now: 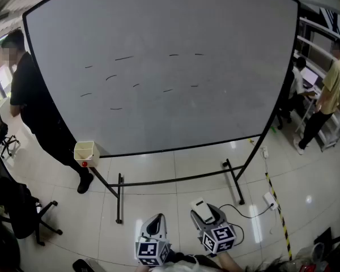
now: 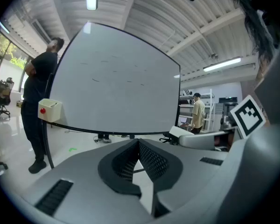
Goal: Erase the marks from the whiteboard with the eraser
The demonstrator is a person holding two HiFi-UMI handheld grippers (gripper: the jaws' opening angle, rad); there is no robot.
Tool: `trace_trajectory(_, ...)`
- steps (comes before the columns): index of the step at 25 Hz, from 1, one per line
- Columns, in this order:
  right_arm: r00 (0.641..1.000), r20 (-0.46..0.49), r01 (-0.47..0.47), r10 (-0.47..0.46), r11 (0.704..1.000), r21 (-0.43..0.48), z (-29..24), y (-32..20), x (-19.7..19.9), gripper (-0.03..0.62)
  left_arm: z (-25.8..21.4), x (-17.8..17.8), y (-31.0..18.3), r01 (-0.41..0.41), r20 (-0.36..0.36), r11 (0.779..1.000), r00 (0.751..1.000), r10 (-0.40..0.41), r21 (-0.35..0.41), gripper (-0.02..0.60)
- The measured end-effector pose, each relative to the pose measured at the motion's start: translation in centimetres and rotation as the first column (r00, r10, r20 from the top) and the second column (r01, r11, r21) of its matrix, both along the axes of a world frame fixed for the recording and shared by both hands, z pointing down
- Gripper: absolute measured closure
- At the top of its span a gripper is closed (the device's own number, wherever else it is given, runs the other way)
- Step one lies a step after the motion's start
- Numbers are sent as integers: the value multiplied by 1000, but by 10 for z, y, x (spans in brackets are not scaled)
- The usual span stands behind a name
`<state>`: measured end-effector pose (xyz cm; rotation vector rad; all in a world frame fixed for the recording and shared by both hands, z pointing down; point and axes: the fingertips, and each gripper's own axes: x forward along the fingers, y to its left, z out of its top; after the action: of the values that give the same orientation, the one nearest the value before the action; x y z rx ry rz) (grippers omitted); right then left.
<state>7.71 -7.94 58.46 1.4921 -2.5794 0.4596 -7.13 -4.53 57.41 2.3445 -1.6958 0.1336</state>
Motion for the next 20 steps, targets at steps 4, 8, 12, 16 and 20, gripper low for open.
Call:
trace_trajectory(4,993,-4,-112,115,978,178,-75,-94,48,319,-1,-14,-11,55,-9,998,998,-55,-10,597)
trace_trajectory(8,981,60,-193,184,910,368,-164,-186,74,319,6,-42,-33,116,-4,993,993,-116,-29,595)
trace_trajectory(12,975,54,-213,215,840,498,-233,-266,66,319,8,-62,-82,132,2,991,991,-132,-12,597)
trace_trajectory(16,959,70,-267,273,800,537,-271,-331,55,319,-10,-80,-144,119,-12,992,993,-119,33,597)
trace_trajectory(20,935,105,-338,338,764,549,-276,-371,56,319,-31,-94,-209,97,-13,991,995,-96,97,597)
